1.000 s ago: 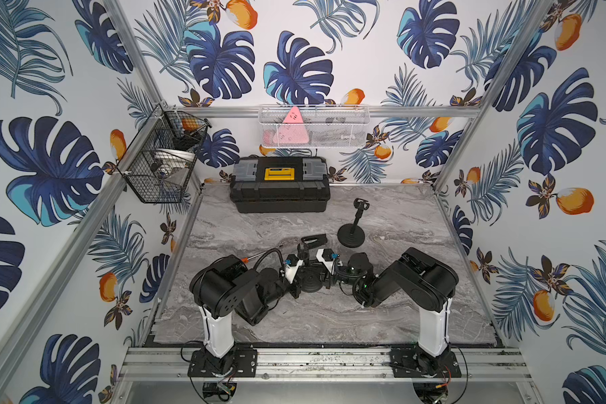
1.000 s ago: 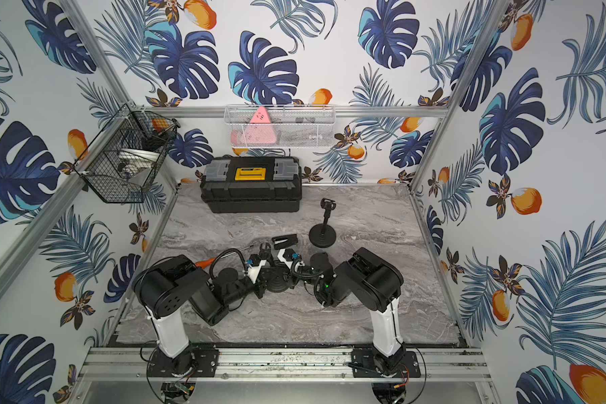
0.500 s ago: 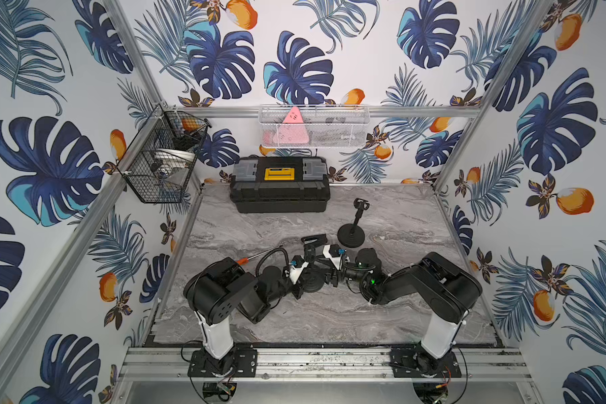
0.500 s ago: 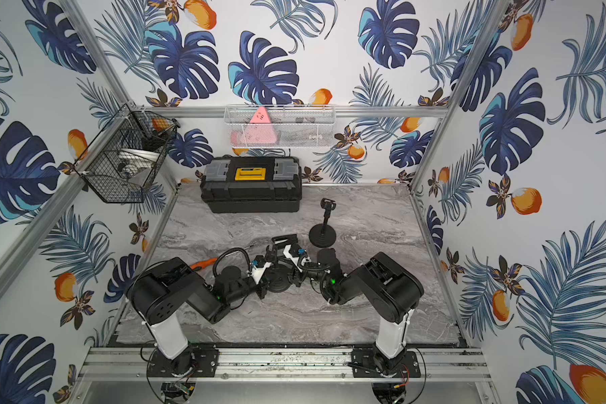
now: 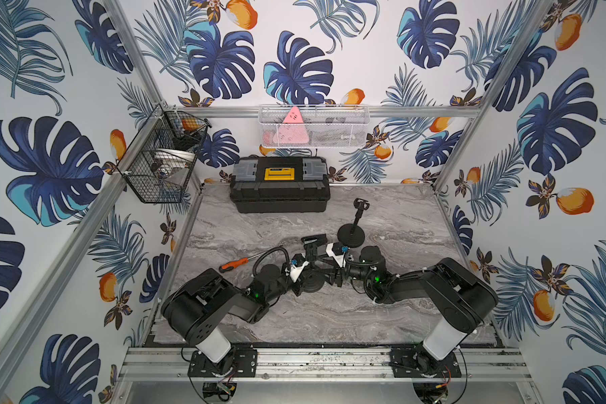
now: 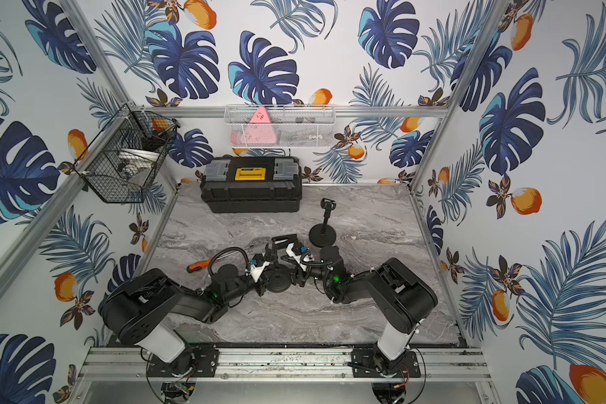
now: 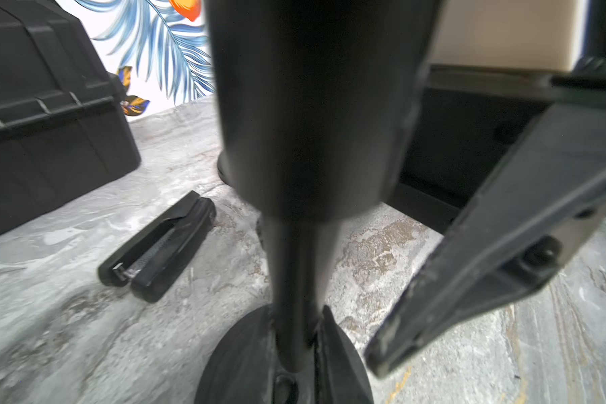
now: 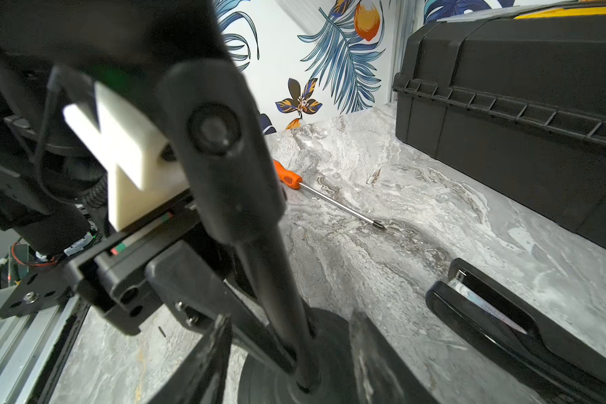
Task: Assemble a microphone stand
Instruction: Hold the microphone stand pole at the microphone stand base.
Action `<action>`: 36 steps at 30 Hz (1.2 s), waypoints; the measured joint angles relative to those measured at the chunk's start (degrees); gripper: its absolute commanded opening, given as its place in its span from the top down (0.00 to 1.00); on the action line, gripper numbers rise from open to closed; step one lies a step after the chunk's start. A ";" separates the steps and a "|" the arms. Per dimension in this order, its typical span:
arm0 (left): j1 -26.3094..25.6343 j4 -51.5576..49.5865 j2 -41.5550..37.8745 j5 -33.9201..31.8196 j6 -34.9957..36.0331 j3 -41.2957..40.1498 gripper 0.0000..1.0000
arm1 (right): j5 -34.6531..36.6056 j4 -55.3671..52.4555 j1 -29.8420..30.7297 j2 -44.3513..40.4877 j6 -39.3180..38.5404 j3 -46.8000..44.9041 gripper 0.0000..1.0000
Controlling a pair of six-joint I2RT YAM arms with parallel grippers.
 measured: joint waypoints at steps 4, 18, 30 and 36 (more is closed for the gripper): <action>-0.76 -1.99 -3.10 -1.60 0.02 -1.90 0.90 | 0.11 -0.24 -0.11 -1.64 1.20 -0.63 0.37; -2.49 -5.01 -3.89 -9.29 0.28 -3.37 0.89 | 5.90 -7.08 -0.26 -4.85 2.27 -0.26 0.34; -2.49 0.96 3.67 -8.72 0.26 -2.89 0.89 | 8.85 -6.84 -0.26 -6.54 6.80 -3.87 0.35; -2.49 3.43 5.46 -7.80 0.24 -2.19 0.89 | 9.62 -6.64 -0.26 -5.20 8.20 -4.09 0.34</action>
